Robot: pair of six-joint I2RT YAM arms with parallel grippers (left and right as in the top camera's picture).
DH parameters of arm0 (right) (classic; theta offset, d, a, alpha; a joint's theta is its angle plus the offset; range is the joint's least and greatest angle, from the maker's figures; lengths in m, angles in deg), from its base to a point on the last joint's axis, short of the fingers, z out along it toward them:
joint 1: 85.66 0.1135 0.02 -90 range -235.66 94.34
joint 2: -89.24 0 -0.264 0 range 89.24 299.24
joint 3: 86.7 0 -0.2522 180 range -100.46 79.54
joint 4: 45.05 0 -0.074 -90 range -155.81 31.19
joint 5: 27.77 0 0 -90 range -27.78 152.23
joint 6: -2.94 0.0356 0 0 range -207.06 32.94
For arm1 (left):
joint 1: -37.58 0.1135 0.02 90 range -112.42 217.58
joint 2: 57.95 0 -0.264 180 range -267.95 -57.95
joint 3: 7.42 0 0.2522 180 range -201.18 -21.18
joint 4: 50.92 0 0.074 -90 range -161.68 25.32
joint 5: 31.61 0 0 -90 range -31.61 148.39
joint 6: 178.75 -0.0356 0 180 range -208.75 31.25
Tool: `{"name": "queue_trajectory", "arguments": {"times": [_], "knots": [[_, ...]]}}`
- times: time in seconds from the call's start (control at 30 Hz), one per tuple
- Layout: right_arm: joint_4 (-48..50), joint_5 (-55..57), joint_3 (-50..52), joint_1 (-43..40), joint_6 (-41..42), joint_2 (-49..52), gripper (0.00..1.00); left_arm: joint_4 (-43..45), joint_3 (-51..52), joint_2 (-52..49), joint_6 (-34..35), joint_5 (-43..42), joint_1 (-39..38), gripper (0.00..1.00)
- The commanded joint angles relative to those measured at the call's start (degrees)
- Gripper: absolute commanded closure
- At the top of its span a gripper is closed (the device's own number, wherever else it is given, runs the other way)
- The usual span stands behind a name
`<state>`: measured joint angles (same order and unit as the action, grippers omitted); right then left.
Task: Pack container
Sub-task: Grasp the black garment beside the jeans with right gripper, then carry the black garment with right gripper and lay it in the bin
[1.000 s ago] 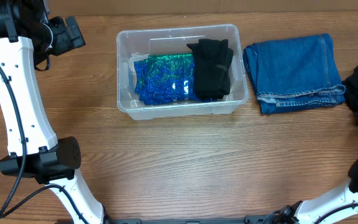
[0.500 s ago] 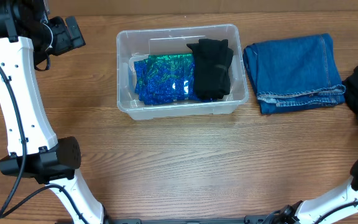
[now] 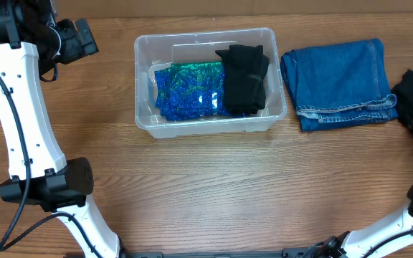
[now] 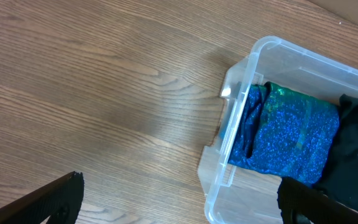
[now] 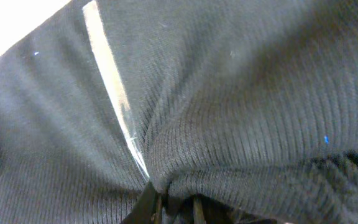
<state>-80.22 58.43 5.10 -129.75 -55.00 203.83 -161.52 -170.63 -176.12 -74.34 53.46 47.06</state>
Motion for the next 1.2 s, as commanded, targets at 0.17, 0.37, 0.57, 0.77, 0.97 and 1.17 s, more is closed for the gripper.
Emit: {"name": "queue_trajectory", "arguments": {"times": [0.17,0.37,0.57,0.77,0.97,1.17], "knots": [[-10.3,-11.9,-9.1,1.1,-4.0,-18.3,0.96,0.0,-0.1,2.0,-0.9,-0.4,-0.1,0.0],[-10.8,-31.9,-9.7,1.4,-5.2,-27.3,0.96,0.0,-0.1,2.0,-0.9,-0.4,-0.1,0.0],[-11.5,-47.5,-9.7,8.6,-5.7,-33.5,0.96,0.0,-0.1,2.0,-0.9,-0.4,-0.1,0.0],[-11.4,-42.2,-9.7,28.0,-1.5,-39.8,0.96,0.0,-0.1,2.0,-0.9,-0.4,-0.1,0.0],[-11.0,-11.1,-9.6,55.2,11.3,-38.2,0.96,0.0,-0.1,2.0,-0.9,-0.4,-0.1,0.0],[-7.2,12.8,-9.6,72.2,27.6,-31.1,0.96,0.0,-0.1,2.0,-0.9,-0.4,-0.1,0.0]]}}
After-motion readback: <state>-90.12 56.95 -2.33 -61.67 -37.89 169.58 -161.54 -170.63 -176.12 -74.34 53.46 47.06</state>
